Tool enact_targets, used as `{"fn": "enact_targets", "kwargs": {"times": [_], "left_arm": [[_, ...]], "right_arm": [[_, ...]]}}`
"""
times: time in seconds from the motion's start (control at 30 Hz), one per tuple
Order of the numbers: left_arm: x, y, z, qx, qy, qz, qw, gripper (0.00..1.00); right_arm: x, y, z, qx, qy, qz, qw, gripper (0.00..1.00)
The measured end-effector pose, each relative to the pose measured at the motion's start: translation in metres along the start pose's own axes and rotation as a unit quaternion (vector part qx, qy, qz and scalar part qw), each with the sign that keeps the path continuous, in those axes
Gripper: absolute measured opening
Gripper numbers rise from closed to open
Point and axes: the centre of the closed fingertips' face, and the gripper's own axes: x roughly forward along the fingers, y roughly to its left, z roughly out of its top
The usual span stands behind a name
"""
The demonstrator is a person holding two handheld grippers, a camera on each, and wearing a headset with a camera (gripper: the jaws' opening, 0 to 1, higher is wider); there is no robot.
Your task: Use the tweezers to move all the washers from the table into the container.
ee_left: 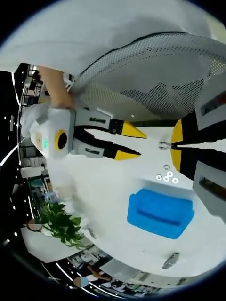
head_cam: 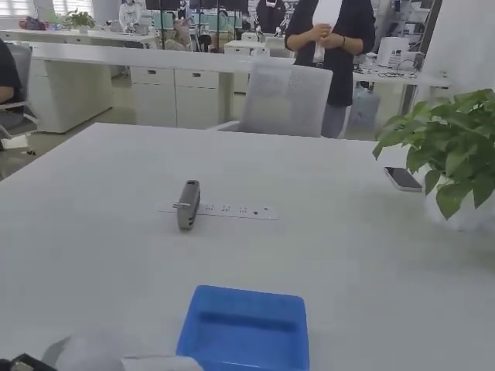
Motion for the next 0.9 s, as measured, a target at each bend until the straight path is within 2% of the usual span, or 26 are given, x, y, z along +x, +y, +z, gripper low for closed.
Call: {"fn": "enact_targets", "kwargs": {"times": [0.2, 0.47, 0.6, 0.63, 0.67, 0.8, 0.9], "left_arm": [[0.003, 0.0, 0.008, 0.01, 0.0, -0.008, 0.9999, 0.0], [0.007, -0.003, 0.016, 0.027, -0.006, -0.019, 0.9994, 0.0], [0.007, -0.004, 0.017, 0.035, -0.008, -0.023, 0.9991, 0.0], [0.007, -0.005, 0.017, 0.036, -0.008, -0.024, 0.999, 0.0], [0.007, -0.005, 0.016, 0.041, -0.007, -0.024, 0.9988, 0.0], [0.006, -0.003, 0.012, 0.043, 0.001, -0.023, 0.9988, 0.0], [0.005, 0.0, 0.013, 0.045, 0.003, -0.021, 0.9988, 0.0]], "right_arm": [[0.013, 0.008, -0.002, -0.025, 0.018, 0.024, 0.9992, 0.16], [0.031, 0.008, -0.001, -0.035, 0.021, 0.045, 0.9981, 0.16], [0.04, 0.009, -0.007, -0.052, 0.033, 0.063, 0.9961, 0.08], [0.041, 0.007, -0.007, -0.056, 0.034, 0.057, 0.9962, 0.07], [0.043, 0.008, -0.008, -0.048, 0.035, 0.069, 0.9959, 0.07], [0.042, 0.008, -0.006, -0.05, 0.031, 0.073, 0.9956, 0.06], [0.043, 0.005, -0.003, -0.059, 0.028, 0.069, 0.9955, 0.06]]}}
